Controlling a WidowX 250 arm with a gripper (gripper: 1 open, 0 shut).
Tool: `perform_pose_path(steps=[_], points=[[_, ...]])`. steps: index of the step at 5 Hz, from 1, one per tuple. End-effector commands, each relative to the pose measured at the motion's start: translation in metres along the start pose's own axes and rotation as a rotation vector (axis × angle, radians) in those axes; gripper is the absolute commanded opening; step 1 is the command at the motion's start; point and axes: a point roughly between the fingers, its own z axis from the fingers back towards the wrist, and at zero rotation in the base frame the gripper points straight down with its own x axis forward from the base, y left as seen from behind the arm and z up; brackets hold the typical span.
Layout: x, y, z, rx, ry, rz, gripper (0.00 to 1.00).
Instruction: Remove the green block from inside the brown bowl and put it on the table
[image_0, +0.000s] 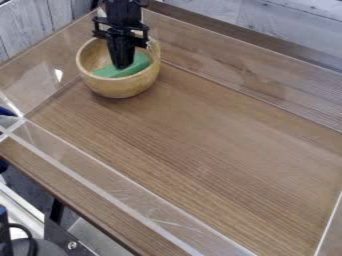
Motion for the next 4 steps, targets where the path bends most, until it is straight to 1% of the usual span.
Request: perform_pose_path(steps=[1,4], points=[[0.004,0.009,0.013,0.022,-0.044,0.016,0.0],[0.01,0.019,0.0,0.018,-0.023,0.027,0.0]])
